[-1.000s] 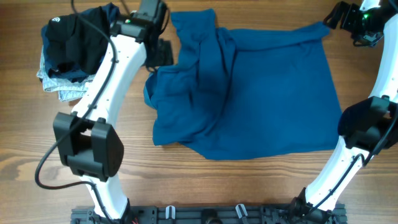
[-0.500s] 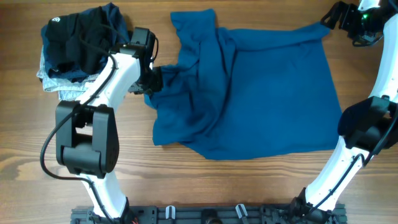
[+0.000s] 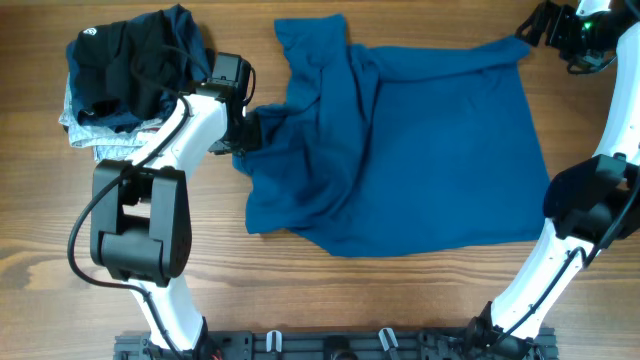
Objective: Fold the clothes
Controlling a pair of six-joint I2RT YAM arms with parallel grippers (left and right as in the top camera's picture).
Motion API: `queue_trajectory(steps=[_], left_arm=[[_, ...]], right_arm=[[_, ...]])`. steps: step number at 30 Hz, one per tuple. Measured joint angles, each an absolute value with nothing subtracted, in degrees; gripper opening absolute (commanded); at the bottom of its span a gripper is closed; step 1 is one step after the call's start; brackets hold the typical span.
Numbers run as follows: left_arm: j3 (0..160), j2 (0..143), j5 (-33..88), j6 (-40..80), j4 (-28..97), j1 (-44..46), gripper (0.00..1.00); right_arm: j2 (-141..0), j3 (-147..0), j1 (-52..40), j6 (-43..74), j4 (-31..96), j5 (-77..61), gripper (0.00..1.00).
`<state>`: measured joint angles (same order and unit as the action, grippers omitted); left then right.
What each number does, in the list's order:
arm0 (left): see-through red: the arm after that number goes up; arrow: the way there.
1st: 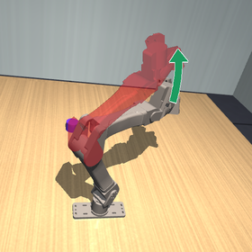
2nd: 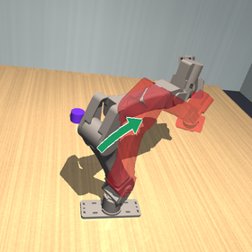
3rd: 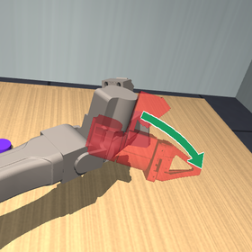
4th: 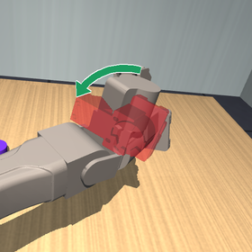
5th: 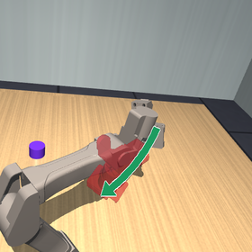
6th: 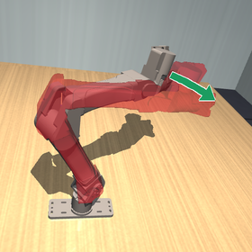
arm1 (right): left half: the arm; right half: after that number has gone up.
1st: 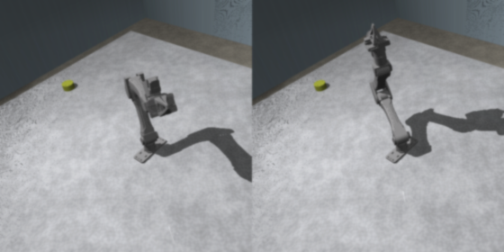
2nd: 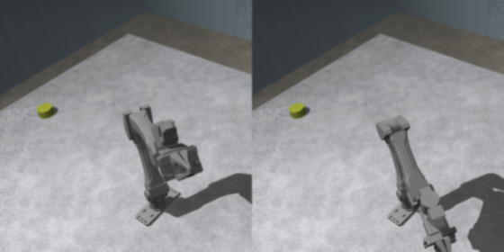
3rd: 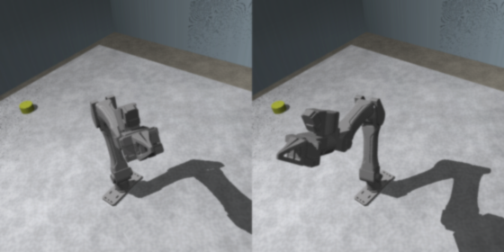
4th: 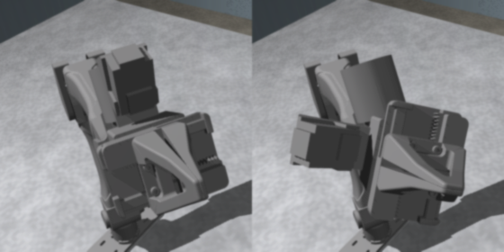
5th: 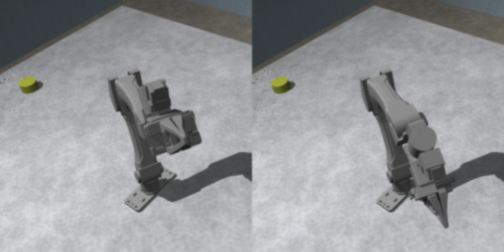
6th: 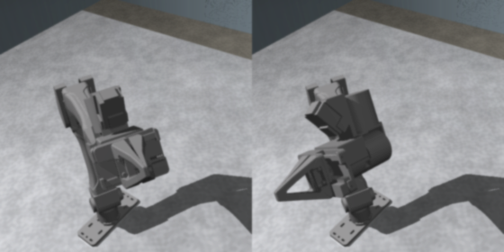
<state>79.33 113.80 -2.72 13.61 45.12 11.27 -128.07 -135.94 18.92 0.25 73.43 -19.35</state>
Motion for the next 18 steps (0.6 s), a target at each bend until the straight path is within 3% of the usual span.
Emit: queue_trajectory(steps=[2, 3, 5, 18], left_arm=[[79.33, 113.80, -3.20, 13.61, 44.60, 11.05, 0.48], [79.31, 113.80, -3.36, 13.61, 43.94, 10.76, 0.39], [79.31, 113.80, -3.60, 13.30, 42.48, 10.24, 0.12], [79.31, 114.85, -3.60, 12.91, 39.79, 9.74, 0.04]], right_arm=[[-128.07, -135.94, 18.92, -0.14, 73.28, -19.40, 0.99], [-128.07, -135.94, 18.92, -0.19, 73.25, -19.46, 0.99], [-128.07, -135.94, 18.92, -0.34, 73.23, -19.49, 0.99], [-128.07, -135.94, 18.92, -0.34, 73.19, -19.49, 0.99]])
